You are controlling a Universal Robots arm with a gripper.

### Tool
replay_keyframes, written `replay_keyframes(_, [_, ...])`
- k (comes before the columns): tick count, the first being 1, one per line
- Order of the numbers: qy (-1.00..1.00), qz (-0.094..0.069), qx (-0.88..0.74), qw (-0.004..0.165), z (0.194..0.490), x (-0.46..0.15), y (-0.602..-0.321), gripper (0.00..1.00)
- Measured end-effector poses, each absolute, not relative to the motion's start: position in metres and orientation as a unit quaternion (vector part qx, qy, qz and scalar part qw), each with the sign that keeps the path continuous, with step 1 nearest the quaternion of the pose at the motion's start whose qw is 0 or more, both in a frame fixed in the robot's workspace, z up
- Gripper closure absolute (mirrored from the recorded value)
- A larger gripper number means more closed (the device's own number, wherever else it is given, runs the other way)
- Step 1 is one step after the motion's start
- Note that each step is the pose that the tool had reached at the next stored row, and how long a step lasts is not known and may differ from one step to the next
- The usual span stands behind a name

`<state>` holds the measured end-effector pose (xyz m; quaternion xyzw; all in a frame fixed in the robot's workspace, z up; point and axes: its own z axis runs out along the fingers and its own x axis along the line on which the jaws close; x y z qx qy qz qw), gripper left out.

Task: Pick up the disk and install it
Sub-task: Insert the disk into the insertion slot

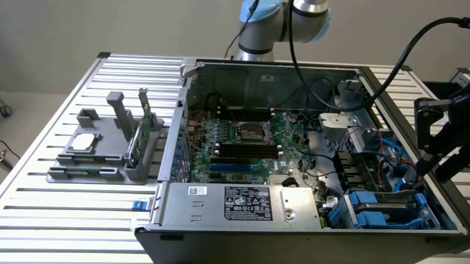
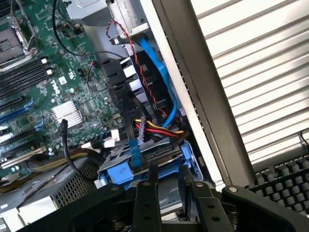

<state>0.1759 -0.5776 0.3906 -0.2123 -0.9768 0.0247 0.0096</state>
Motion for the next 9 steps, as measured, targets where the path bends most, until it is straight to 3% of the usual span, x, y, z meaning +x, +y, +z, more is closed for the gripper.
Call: replay_keyframes(9, [-0.968, 0.024, -0.249, 0.01, 0.3852, 0.1765, -0.5786, 0.69])
